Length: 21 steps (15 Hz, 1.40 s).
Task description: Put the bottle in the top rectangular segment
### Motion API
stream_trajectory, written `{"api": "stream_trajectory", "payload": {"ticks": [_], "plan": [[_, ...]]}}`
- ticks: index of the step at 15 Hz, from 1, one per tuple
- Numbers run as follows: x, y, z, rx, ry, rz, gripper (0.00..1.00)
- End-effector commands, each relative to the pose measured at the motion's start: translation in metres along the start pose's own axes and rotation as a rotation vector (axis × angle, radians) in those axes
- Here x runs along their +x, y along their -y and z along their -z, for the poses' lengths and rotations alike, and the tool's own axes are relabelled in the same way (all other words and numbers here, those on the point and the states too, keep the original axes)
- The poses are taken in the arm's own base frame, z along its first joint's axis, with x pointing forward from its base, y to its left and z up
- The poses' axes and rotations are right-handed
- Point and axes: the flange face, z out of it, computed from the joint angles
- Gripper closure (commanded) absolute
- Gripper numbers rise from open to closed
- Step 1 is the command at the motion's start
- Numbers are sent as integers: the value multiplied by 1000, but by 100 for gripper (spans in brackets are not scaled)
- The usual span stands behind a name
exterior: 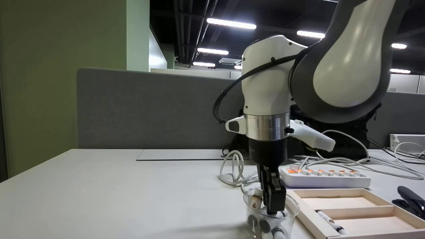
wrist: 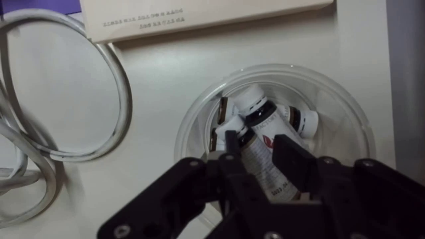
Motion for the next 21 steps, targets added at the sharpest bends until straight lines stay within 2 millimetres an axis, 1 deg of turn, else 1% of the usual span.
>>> {"api": "stream_trajectory", "payload": {"ticks": [1, 5, 6, 7, 11, 12, 13, 14, 15, 18, 20, 21], "plan": [[7, -4, -4, -18, -19, -37, 34], [8, -7, -5, -18, -24, -50, 6], [7, -7, -6, -16, -24, -54, 2], [8, -6, -7, -14, -27, -57, 0], [10, -4, -11, -2, -43, -68, 0], [10, -3, -12, 3, -44, -67, 25], [10, -2, -13, 8, -43, -70, 25], [10, -2, -14, 13, -43, -74, 28], [10, -1, -15, 19, -40, -77, 37], [9, 5, -23, 45, -33, -88, 58], [8, 9, -27, 62, -30, -108, 70], [8, 10, -29, 66, -27, -114, 71]]}}
